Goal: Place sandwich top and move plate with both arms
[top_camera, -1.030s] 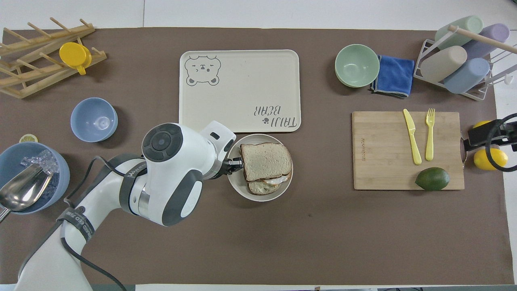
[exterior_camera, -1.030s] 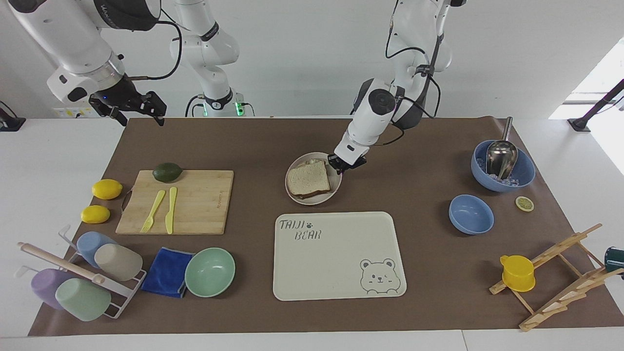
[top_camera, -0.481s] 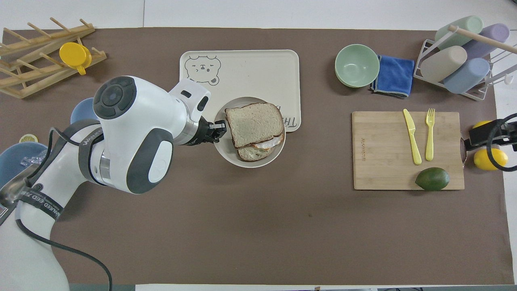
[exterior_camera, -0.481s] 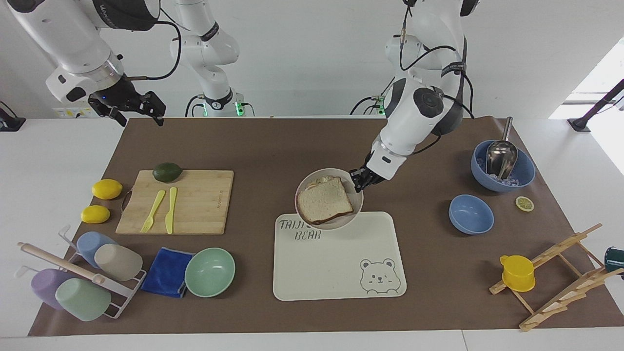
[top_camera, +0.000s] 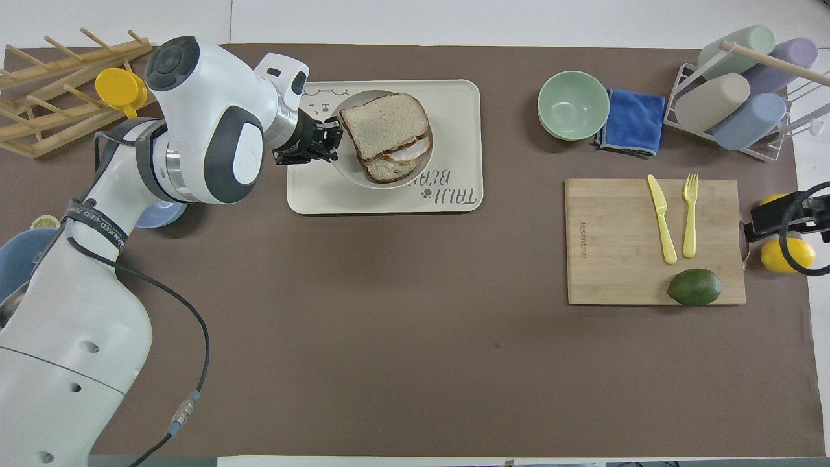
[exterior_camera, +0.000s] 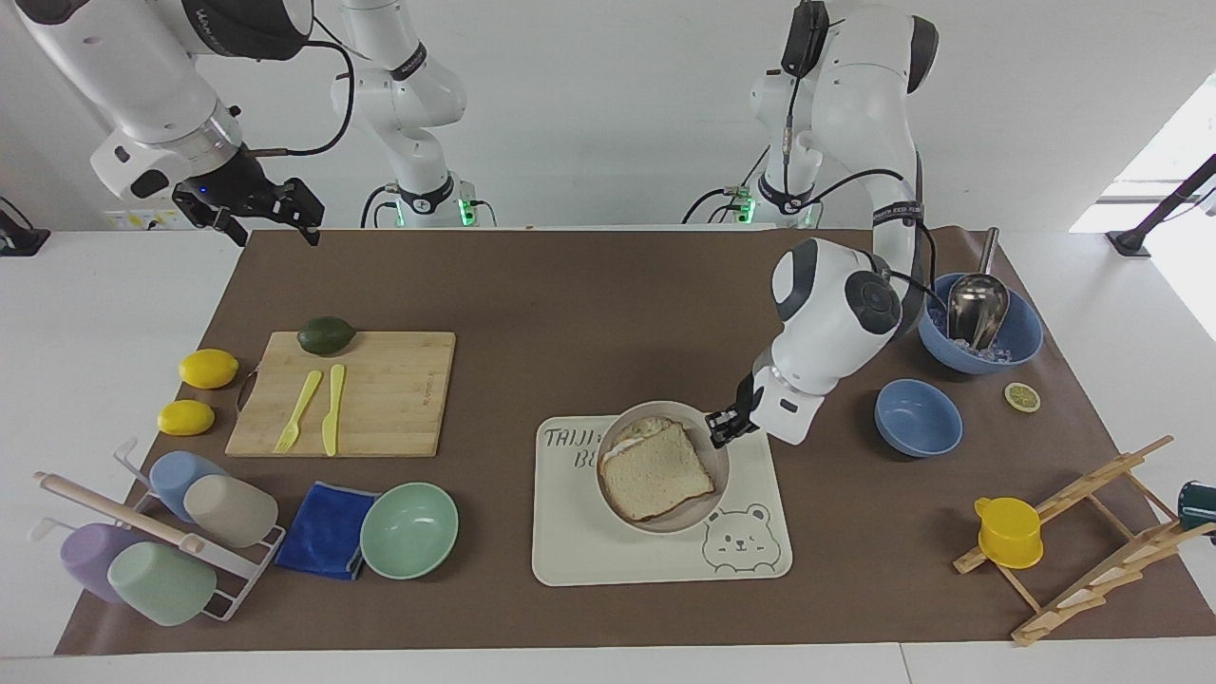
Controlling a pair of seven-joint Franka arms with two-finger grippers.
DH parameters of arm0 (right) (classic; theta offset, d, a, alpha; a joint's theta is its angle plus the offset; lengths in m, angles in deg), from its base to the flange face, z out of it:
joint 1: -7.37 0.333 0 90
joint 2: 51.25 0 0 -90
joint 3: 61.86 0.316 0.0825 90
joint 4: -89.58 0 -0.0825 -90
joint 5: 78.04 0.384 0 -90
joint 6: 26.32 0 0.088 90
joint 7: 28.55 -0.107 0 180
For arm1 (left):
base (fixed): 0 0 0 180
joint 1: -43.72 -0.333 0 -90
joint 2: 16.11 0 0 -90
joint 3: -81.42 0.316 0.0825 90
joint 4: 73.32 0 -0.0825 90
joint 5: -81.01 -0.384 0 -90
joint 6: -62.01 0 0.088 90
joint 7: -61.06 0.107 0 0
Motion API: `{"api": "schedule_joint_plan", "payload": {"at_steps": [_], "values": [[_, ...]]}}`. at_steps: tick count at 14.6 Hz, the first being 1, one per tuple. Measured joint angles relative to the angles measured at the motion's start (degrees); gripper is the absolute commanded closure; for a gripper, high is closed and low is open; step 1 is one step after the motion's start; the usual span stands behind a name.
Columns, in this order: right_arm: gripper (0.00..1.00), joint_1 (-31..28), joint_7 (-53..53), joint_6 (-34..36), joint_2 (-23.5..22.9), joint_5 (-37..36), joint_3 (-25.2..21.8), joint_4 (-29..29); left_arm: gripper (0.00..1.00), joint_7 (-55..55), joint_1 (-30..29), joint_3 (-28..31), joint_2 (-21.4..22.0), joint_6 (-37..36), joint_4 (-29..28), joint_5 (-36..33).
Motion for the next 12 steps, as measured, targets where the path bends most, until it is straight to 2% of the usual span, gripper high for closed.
{"api": "schedule_joint_plan", "payload": {"at_steps": [3,9,10,11,12], "values": [[0.00,0.0,0.0,0.0,0.0,0.0,0.0,0.0,1.00,1.2,-0.2,-0.1,-2.0,3.5,0.3,0.0],[0.00,0.0,0.0,0.0,0.0,0.0,0.0,0.0,1.00,3.4,0.2,-0.5,-2.2,7.6,-2.8,0.0],[0.00,0.0,0.0,0.0,0.0,0.0,0.0,0.0,0.92,3.4,0.2,-0.5,-2.2,7.9,-3.0,0.0],[0.00,0.0,0.0,0.0,0.0,0.0,0.0,0.0,0.35,3.5,0.2,-0.5,-2.2,8.0,-3.0,0.0],[0.00,0.0,0.0,0.0,0.0,0.0,0.0,0.0,0.00,3.5,0.2,-0.4,-2.2,8.0,-3.1,0.0]]}}
